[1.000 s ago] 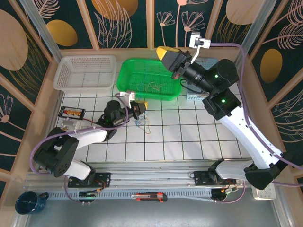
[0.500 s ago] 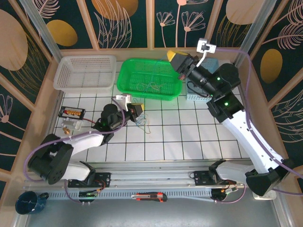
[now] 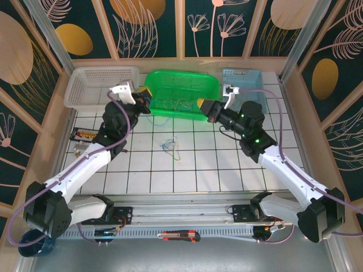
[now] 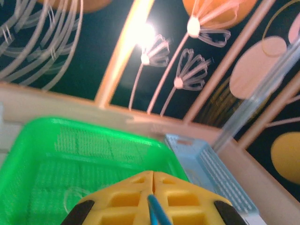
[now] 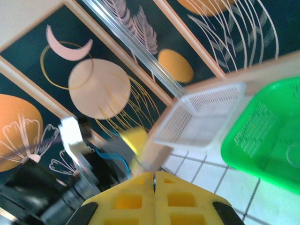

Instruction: Untangle the cables

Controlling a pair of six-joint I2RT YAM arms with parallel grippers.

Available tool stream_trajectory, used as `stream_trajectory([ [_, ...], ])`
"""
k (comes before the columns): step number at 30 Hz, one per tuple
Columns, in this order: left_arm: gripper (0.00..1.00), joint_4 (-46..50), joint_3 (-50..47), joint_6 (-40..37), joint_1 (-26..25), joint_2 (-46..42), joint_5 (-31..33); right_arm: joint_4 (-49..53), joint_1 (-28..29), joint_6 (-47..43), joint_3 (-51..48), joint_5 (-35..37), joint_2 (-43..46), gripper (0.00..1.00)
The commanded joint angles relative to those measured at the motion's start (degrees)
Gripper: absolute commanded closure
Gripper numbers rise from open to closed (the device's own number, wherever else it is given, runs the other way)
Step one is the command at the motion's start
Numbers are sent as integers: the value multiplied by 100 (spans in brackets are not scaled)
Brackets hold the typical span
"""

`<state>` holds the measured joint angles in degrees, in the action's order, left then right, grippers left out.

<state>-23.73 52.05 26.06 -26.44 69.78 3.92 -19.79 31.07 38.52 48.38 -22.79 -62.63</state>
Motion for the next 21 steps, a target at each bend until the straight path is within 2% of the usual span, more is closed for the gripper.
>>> stream_trajectory([
  [1,100,708,625,-463,280,375,200,-490,216,60,-142,-12,-80,100],
  [2,100,756,808,-480,403,502,173,-475,270,18,-172,30,-128,95],
  [8,100,1151,2016,-622,1044,1249,177,-430,373,-86,-341,164,-239,51],
  [11,100,1367,2641,-666,1348,1646,184,-372,373,-142,-383,222,-265,39],
  [15,100,1552,3385,-819,1677,2151,215,-256,360,-263,-367,257,-343,34],
  [21,100,1845,4459,-1201,2077,3001,602,-71,360,-419,-234,226,-506,33],
])
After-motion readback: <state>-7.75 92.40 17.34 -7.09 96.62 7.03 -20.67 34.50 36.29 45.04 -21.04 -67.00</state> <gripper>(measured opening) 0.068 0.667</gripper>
